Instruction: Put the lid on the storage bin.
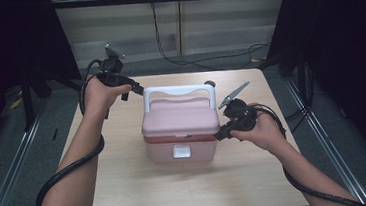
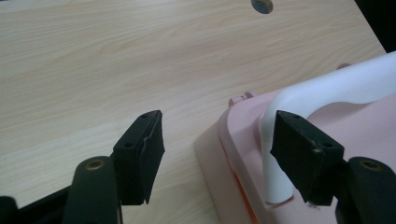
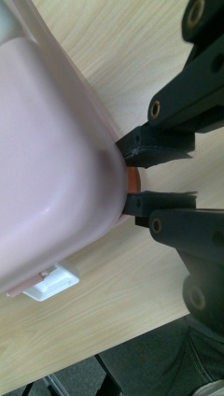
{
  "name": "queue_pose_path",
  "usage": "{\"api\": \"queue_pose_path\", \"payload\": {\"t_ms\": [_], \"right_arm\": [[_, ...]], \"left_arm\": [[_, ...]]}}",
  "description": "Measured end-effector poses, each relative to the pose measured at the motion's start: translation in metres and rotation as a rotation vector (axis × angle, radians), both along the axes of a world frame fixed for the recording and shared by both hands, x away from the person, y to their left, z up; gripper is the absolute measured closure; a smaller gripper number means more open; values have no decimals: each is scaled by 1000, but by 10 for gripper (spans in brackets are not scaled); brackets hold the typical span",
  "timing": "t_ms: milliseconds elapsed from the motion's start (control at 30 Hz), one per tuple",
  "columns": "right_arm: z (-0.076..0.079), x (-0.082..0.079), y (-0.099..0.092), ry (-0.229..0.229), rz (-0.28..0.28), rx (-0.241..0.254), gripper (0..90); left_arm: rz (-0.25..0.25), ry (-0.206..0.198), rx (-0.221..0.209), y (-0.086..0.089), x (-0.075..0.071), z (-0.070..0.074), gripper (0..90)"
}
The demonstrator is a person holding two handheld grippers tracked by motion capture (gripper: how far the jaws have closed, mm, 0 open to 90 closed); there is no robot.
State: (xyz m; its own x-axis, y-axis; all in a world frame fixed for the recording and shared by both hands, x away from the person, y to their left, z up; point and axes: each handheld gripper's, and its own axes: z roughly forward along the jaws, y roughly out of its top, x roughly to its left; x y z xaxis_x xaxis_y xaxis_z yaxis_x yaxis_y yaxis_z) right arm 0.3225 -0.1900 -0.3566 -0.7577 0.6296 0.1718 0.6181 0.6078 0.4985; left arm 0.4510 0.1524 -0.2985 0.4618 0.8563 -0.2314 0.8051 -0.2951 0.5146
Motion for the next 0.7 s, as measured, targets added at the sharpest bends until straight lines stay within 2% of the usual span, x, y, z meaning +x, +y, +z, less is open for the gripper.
{"api": "queue_pose_path", "payload": {"t_ms": [367,700], "right_arm": [[-3,-1,-3,-9,-2,-2,715],[-5,-2,-4,-8,-9,-4,668]], "left_arm": [[15,6,-16,3,-1,-8,319],[17,13,-12,4,-2,-14,308]]}}
